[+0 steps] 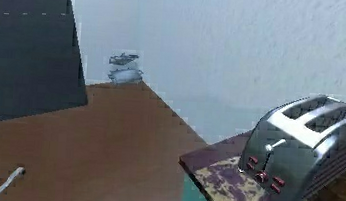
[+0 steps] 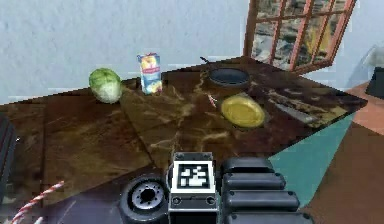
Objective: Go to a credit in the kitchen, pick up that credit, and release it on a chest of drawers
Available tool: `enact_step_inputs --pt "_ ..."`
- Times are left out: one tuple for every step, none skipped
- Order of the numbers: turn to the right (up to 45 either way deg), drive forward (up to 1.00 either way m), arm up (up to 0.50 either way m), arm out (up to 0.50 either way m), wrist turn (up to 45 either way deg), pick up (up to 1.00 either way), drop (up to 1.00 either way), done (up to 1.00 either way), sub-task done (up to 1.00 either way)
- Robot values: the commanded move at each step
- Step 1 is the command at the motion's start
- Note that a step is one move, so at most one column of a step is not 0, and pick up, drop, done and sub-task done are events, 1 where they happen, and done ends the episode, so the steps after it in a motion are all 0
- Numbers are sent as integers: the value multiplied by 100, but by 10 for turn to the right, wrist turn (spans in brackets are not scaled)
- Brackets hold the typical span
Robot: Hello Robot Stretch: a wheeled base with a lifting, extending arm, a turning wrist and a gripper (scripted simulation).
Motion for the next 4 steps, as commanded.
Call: enact_step_inputs --pt "-450 0 0 0 0 0 0 0 0" --pt "-450 0 0 0 0 0 0 0 0" --pt "-270 0 0 0 0 0 0 0 0" --pt "0 15 0 0 0 0 0 0 0"
